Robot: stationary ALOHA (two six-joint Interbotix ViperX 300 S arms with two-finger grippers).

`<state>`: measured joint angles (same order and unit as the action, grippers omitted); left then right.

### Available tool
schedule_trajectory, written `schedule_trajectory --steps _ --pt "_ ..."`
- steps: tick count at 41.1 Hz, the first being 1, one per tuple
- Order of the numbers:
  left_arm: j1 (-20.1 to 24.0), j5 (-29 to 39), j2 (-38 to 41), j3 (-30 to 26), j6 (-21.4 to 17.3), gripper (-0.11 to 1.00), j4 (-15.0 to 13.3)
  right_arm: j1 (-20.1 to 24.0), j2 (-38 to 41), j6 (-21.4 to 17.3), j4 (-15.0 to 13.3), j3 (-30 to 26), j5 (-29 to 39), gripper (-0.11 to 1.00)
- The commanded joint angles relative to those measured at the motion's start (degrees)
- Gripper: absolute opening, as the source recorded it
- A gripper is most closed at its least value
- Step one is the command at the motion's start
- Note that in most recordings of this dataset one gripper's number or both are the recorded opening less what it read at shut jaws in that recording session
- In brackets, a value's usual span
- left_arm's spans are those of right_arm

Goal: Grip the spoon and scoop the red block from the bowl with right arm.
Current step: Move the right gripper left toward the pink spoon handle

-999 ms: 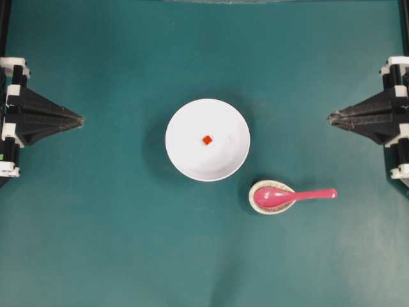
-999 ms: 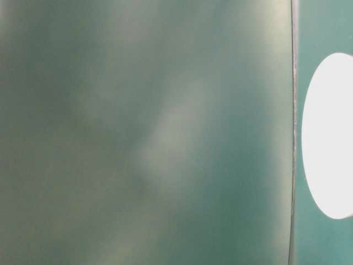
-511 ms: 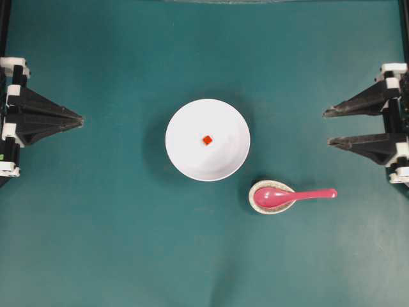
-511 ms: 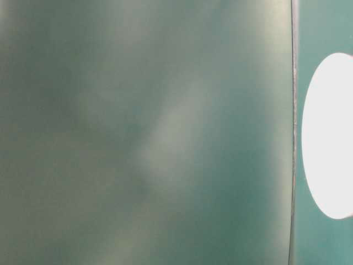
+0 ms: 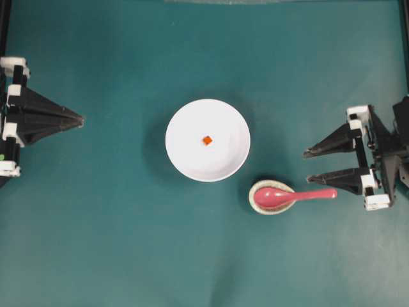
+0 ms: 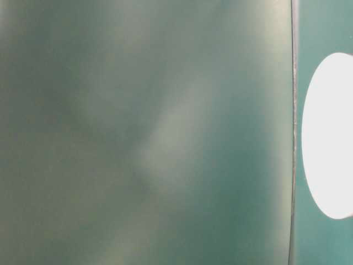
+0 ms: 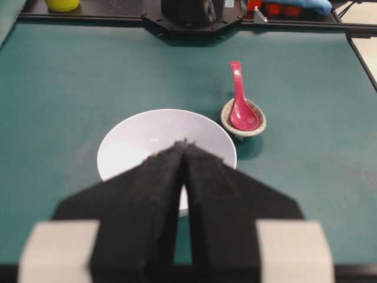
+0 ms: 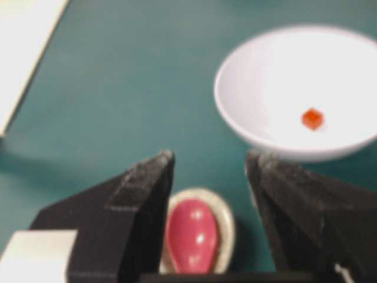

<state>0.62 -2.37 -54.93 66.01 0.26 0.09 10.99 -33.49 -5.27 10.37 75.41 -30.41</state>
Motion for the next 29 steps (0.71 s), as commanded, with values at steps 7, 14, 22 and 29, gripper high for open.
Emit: schedule_trajectory --steps 7,14,22,29 --pt "0.3 -0.1 0.4 -1.4 -0.1 0.00 0.0 9.3 12.1 0.2 10.7 2.5 -17.9 0.57" --pt "0.4 0.3 0.4 -1.4 -0.1 0.00 -0.1 15.7 20.4 0.2 17.0 2.8 -23.4 0.57" --pt "0.3 0.4 0.4 -1.4 -0.1 0.00 -0.1 19.4 26.7 0.2 20.2 2.7 -25.8 0.57" --pt "0.4 0.4 0.4 -1.4 -0.1 0.00 0.0 19.7 29.1 0.2 20.3 3.2 -25.8 0.57"
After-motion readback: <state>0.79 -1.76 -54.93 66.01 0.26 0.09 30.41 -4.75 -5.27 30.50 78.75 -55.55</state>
